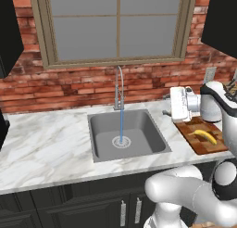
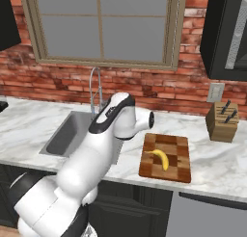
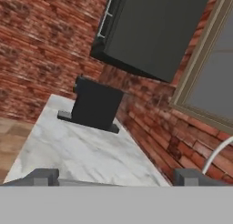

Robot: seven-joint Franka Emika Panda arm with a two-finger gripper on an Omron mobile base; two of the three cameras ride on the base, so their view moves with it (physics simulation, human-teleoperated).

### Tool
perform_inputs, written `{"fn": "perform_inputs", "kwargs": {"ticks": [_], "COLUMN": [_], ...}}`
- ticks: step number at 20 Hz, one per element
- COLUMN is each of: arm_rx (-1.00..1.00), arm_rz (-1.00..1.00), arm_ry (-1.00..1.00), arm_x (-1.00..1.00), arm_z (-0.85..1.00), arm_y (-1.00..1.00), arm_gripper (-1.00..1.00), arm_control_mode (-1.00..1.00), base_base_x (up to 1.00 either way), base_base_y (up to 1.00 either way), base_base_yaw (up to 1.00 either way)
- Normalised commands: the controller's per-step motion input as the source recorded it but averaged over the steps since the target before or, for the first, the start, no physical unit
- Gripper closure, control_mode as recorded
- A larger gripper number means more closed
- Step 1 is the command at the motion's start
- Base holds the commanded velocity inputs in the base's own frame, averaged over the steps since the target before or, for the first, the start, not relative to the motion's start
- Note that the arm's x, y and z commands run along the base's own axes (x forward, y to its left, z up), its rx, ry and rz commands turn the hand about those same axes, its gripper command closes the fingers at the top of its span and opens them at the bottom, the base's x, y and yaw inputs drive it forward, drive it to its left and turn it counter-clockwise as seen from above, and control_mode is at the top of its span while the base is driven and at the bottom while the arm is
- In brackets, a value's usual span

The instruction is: Pick the banana from the sink and place it on the cutting board to airdry. Then turn off the sink faucet.

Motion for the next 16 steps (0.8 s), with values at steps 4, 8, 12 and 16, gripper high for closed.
{"fn": "perform_inputs", "kwargs": {"ticks": [4, 8, 12, 16], "arm_rx": [0.05, 0.07, 0.05, 0.04], "arm_rz": [0.00, 0.02, 0.04, 0.09], "arm_ry": [0.11, 0.14, 0.12, 0.10], "arm_x": [0.37, 0.25, 0.18, 0.14], "arm_z": [0.00, -0.11, -0.14, -0.22], "arm_y": [0.11, 0.05, 0.01, 0.05], "arm_gripper": [-1.00, -1.00, -1.00, -1.00], "arm_control_mode": [-1.00, -1.00, -1.00, -1.00], "base_base_x": [0.00, 0.00, 0.00, 0.00], "base_base_y": [0.00, 0.00, 0.00, 0.00], "base_base_yaw": [0.00, 0.00, 0.00, 0.00]}}
